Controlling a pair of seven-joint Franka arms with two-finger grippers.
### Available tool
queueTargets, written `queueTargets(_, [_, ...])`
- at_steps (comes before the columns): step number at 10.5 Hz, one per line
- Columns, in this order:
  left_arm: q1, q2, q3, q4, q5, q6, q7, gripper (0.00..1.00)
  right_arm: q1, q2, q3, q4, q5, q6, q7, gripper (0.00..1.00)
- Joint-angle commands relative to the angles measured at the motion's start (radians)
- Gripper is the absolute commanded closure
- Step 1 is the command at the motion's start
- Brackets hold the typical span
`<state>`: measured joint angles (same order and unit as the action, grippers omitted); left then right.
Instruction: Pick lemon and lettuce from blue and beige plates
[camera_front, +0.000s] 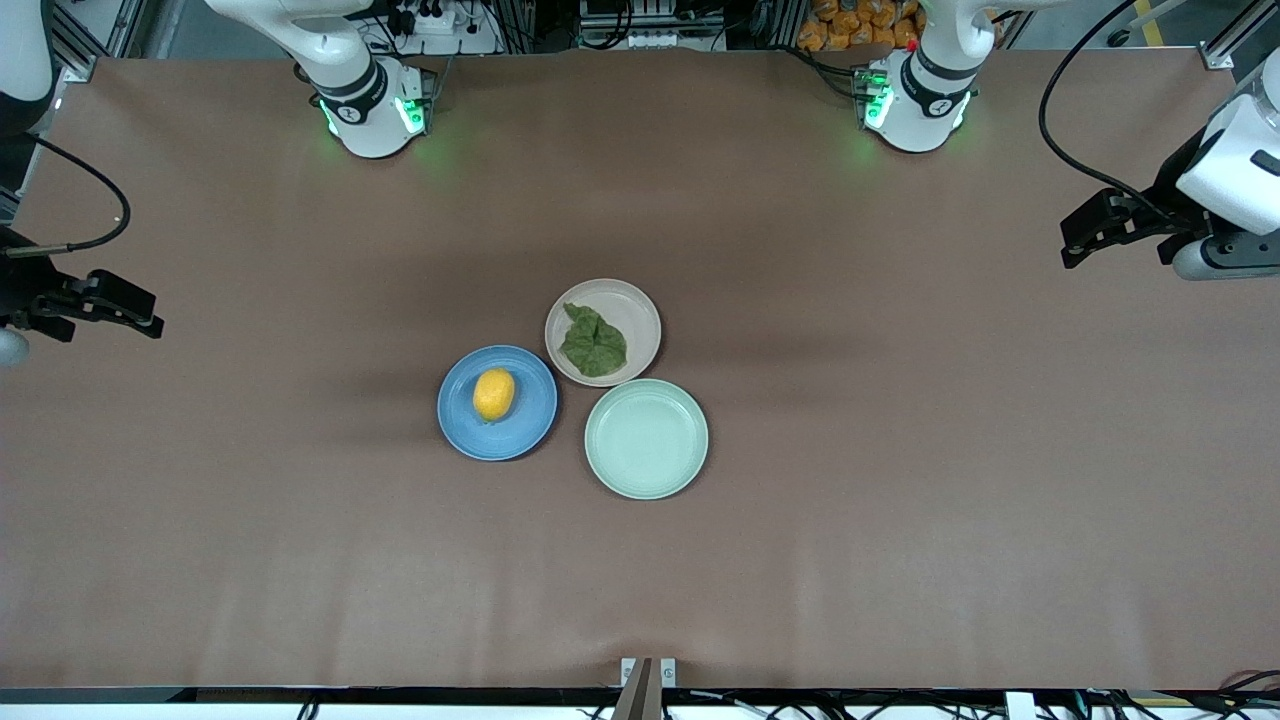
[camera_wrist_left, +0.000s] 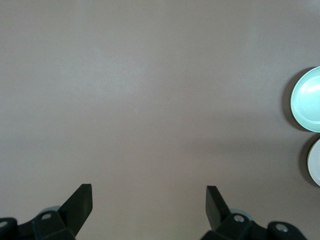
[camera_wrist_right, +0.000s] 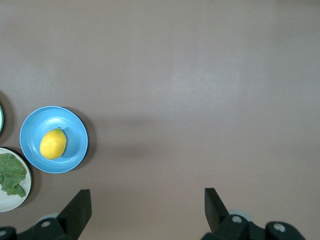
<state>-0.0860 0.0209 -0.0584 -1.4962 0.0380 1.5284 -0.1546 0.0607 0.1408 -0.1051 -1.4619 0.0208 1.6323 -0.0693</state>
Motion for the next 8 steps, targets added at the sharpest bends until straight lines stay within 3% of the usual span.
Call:
queueTargets(1, [0.017, -0.006, -0.011, 0.002, -0.018, -0.011, 0.026, 0.0, -0.006, 0.0, 0.007, 0.003, 0.008, 0.001, 0.01, 0.0])
queueTargets(4, [0.017, -0.001, -0.011, 0.002, -0.026, -0.013, 0.027, 0.0, -0.009, 0.0, 0.007, 0.003, 0.008, 0.001, 0.01, 0.0])
queueTargets(6, [0.005, 0.019, -0.014, -0.009, -0.096, -0.013, 0.015, 0.0, -0.009, 0.0, 0.007, 0.002, 0.007, -0.008, 0.008, 0.0])
queueTargets(8, [0.0, 0.057, -0.07, -0.009, -0.101, -0.007, 0.006, 0.0, -0.004, 0.0, 0.008, -0.002, 0.017, -0.014, 0.003, 0.0])
